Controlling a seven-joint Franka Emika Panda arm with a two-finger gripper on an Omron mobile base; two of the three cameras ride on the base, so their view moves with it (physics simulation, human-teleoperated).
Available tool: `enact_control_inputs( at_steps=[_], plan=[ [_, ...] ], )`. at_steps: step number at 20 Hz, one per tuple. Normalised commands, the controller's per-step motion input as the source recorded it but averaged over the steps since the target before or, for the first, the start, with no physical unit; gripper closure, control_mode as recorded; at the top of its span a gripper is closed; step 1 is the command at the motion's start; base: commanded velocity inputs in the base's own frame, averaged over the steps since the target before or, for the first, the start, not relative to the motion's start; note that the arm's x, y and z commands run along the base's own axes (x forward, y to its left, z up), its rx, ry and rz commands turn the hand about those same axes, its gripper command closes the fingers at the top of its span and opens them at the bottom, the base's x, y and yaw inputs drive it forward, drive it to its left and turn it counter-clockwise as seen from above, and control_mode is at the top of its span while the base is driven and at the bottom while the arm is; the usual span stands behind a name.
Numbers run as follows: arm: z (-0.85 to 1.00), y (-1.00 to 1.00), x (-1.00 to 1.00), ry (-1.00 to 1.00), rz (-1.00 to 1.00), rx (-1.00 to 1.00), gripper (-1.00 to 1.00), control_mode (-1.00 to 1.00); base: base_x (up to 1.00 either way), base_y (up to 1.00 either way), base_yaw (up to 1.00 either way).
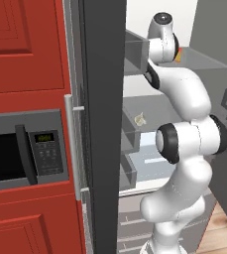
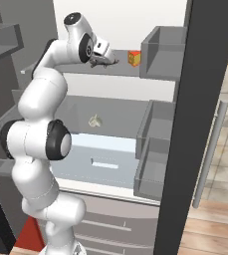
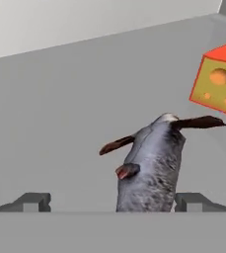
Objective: Take the cheese, fish, and garlic from the fridge and place them on the plate on the dining counter to create an appetizer plate.
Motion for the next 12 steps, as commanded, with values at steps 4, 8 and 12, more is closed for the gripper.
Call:
enact_control_inputs(
  at_steps=[4,8,12],
  plan=[
    [-0.07,-0.04,0.39,0.05,-0.03,0.00,-1.00,-1.00,0.00,0.00,0.00],
    [-0.19,-0.24,0.16,0.00,-0.05,0.00,-1.00,-1.00,0.00,0.00,0.00],
    [-0.41,-0.42,0.00,0.00,-0.10,0.00,-1.00,-1.00,0.00,0.00,0.00]
  ],
)
